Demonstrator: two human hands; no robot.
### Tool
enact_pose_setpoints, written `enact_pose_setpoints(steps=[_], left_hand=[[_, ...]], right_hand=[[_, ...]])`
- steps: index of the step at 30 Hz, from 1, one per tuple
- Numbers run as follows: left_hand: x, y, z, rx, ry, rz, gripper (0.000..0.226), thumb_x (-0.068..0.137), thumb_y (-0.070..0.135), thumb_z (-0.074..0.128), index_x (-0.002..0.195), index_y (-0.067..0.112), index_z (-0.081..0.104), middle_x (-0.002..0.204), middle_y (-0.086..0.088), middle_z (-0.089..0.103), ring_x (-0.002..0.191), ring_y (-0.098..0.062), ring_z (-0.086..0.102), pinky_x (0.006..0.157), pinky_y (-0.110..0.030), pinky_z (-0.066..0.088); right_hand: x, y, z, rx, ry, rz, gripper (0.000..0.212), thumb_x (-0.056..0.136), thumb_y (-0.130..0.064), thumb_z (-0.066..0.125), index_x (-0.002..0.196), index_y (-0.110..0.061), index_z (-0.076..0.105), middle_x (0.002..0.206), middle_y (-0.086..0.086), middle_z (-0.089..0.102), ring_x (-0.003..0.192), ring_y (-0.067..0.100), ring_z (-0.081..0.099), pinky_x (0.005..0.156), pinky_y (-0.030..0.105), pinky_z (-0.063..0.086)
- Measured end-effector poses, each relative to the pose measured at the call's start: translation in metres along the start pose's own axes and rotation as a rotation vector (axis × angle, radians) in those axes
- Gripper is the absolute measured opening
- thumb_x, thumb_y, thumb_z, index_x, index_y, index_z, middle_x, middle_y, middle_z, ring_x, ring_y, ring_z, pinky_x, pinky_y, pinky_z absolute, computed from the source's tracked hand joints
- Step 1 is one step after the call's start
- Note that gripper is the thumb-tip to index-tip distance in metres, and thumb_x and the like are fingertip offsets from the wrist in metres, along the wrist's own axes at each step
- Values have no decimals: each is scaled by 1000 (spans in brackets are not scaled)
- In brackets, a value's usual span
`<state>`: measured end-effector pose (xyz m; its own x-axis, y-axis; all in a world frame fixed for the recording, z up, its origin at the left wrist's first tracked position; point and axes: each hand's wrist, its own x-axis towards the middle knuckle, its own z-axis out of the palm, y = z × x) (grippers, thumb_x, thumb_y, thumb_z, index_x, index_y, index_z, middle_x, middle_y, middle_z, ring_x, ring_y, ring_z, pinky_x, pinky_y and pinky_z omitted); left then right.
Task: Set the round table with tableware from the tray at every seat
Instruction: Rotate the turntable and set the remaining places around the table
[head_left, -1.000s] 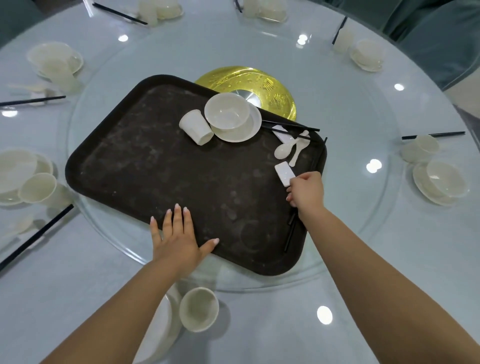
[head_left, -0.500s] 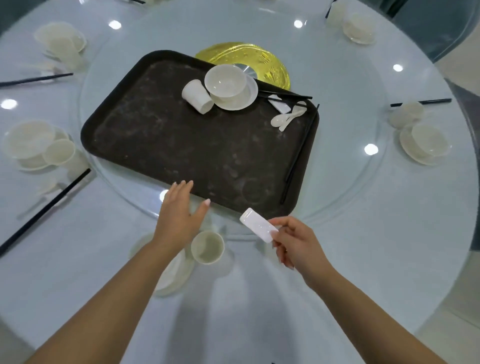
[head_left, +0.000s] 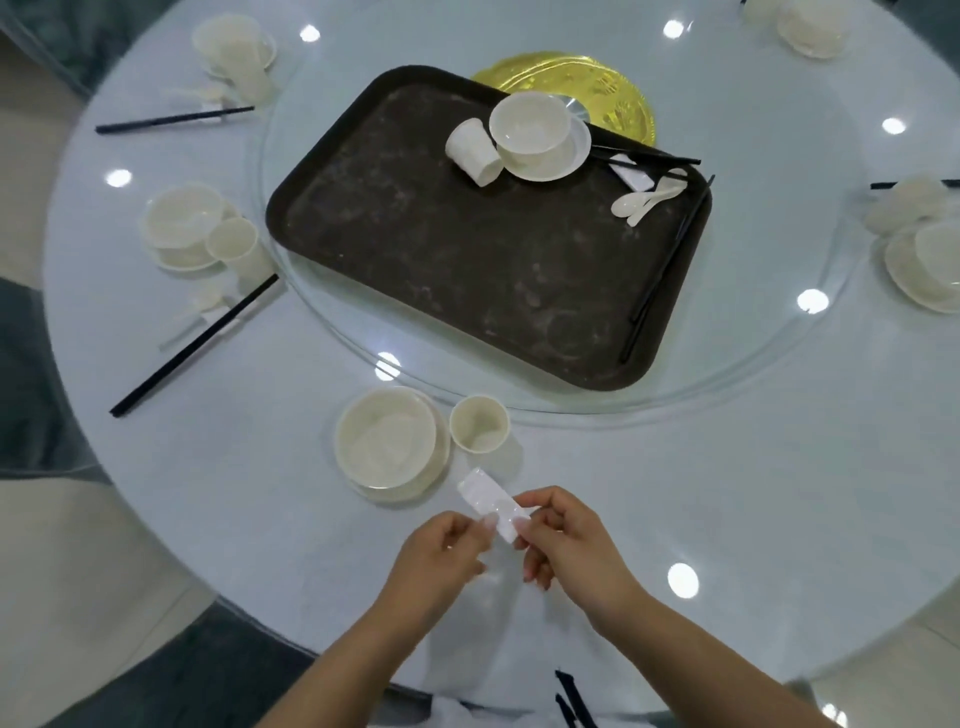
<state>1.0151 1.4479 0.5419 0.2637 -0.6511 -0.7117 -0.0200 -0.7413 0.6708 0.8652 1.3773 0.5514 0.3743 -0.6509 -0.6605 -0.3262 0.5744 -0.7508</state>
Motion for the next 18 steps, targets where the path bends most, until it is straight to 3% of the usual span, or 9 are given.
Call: enact_pose_setpoints(steps=[5, 8, 11, 14, 18], left_hand=[[-8, -7, 2, -152, -9, 24, 16, 96, 30, 59, 101, 18, 68, 90, 2, 75, 84, -11, 72, 78, -27, 58], [-6, -8, -5, -156, -67, 11, 17, 97, 27, 57, 103, 15, 68, 92, -1, 75, 85, -18, 73, 82, -34, 59], [-4, -8, -9, -74, -150, 24, 19, 99, 25, 54, 109, 18, 68, 95, -3, 74, 84, -19, 71, 75, -28, 59], [-2, -8, -9, 78, -238, 73, 21, 100, 26, 51, 112, 23, 67, 94, 3, 72, 81, -12, 68, 72, -21, 56], [5, -11, -6, 216, -223, 64, 22, 98, 25, 51, 116, 24, 64, 98, 2, 69, 83, -14, 68, 77, -24, 56]], right_hand=[[-3, 12, 19, -107, -85, -6, 9, 96, -21, 57, 101, -14, 58, 77, 8, 72, 58, 23, 66, 51, 28, 50], [3, 14, 16, -230, -41, -36, 9, 97, -23, 53, 94, -19, 61, 77, 6, 70, 58, 18, 65, 59, 34, 54], [9, 12, 8, -380, 39, -111, 8, 95, -36, 55, 100, -30, 58, 82, -2, 66, 65, 13, 65, 70, 35, 56], [18, 10, 0, -513, 24, -139, 21, 94, -41, 57, 113, -34, 57, 90, -7, 63, 77, 12, 63, 77, 30, 54], [28, 12, -7, -498, -3, -128, 6, 92, -29, 62, 92, -24, 67, 79, -7, 66, 60, 6, 62, 72, 34, 55]])
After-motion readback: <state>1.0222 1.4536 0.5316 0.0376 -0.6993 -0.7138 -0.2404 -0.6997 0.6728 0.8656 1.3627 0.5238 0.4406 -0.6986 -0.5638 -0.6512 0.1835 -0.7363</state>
